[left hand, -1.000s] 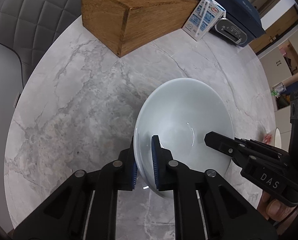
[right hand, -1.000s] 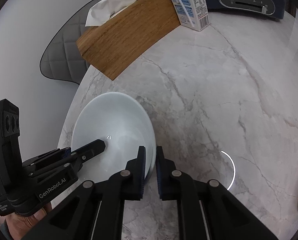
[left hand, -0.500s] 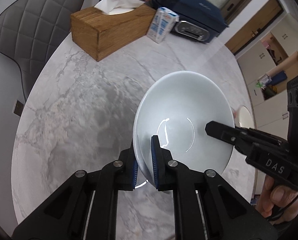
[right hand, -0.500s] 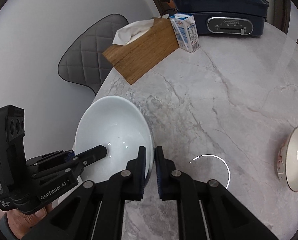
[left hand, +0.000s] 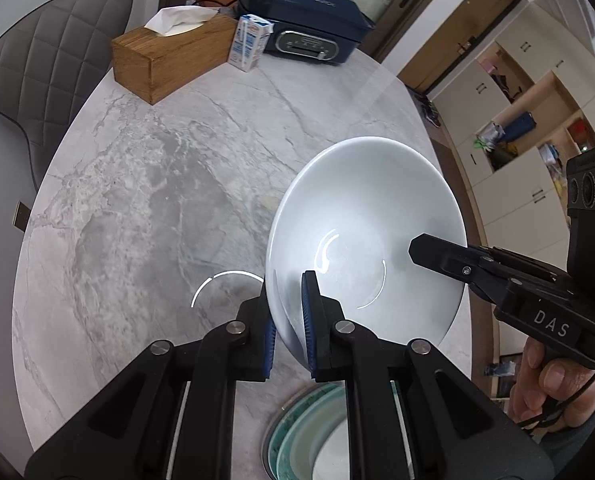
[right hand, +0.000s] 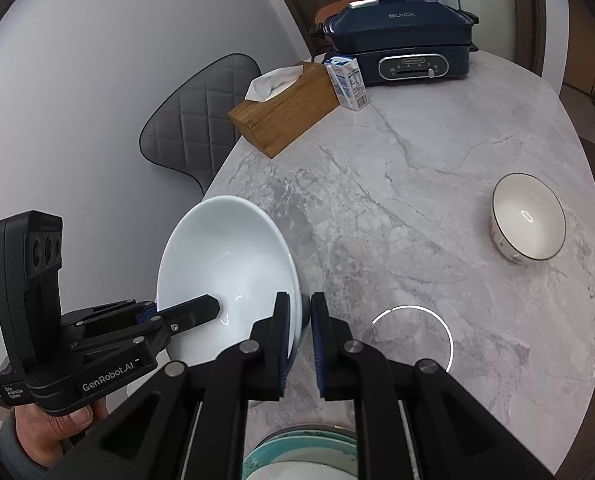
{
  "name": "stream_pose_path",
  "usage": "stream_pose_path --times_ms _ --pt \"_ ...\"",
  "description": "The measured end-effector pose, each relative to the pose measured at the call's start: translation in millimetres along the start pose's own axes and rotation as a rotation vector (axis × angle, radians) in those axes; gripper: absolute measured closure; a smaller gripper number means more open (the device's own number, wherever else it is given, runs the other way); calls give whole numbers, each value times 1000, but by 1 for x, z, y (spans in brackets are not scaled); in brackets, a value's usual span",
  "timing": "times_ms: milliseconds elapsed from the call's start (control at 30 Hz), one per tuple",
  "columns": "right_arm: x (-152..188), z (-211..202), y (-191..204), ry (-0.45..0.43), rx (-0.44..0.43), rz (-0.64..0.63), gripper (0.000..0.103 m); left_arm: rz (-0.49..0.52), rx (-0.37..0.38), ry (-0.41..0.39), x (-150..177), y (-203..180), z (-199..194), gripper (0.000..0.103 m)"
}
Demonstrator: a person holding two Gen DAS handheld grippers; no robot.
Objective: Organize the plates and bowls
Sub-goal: 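Lift the smaller white bowl with both grippers and carry it over the stack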
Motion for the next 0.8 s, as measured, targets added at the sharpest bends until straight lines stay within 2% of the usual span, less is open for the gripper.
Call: stream_pose_path --times_ms 200,367,533,633,800 --pt "35 -29 1 -26 14 29 90 56 33 19 39 -25 -19 93" --pt "73 -46 -7 -23 21 70 90 97 68 81 87 -45 -18 93" --pt "121 -50 -14 17 46 104 90 131 92 161 138 -61 -7 93" --pt "157 -47 -24 54 52 167 90 150 94 210 168 -66 2 93" --pt "200 -37 -36 100 56 243 91 209 63 266 206 -70 18 93"
Point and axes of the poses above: each gripper's, at about its wrist camera, not at the fingertips, and z roughly the way its jaws point, y to its left, x to its underside, the point moved 7 cm from there along z, roughly the way its jaws point, and after that the axes turned 9 degrees about -x, right-handed, at the moved point
